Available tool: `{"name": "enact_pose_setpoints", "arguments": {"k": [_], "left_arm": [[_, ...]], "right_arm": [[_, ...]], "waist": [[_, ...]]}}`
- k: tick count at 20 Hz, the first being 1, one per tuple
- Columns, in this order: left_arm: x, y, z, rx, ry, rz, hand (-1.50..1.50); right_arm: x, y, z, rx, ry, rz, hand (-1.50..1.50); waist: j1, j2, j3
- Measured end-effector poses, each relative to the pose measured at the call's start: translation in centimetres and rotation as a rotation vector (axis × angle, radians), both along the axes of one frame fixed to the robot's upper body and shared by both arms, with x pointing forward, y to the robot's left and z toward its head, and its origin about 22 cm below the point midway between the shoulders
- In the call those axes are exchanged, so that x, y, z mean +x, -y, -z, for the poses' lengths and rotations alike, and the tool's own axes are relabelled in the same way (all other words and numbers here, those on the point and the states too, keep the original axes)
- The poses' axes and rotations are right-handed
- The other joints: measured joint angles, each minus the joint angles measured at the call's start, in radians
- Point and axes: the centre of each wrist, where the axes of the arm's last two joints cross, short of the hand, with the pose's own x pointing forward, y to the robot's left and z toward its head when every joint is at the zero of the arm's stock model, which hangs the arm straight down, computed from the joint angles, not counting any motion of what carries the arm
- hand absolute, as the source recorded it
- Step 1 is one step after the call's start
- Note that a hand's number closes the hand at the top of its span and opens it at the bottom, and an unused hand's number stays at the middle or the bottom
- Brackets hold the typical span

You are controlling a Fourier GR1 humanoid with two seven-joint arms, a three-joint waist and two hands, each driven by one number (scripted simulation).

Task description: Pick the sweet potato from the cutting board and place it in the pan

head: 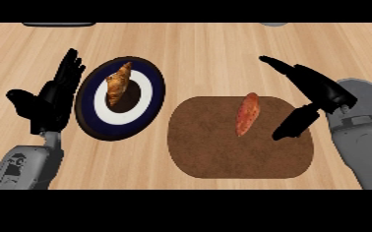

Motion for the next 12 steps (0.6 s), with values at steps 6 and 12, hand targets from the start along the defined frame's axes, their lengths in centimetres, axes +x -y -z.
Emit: {"name": "enact_pose_setpoints", "arguments": {"k": [6, 12], "left_arm": [[0.0, 0.2, 0.6, 0.003, 0.0, -0.002, 0.0], [0.3, -0.1, 0.8, 0.002, 0.005, -0.005, 0.0]], "right_arm": [[-0.2, -1.1, 1.3, -0.044, -0.026, -0.027, -1.5], [0.5, -2.7, 1.2, -0.173, -0.055, -0.035, -1.5]], "waist": [[-0.001, 0.0, 0.0], [-0.001, 0.0, 0.0]]}}
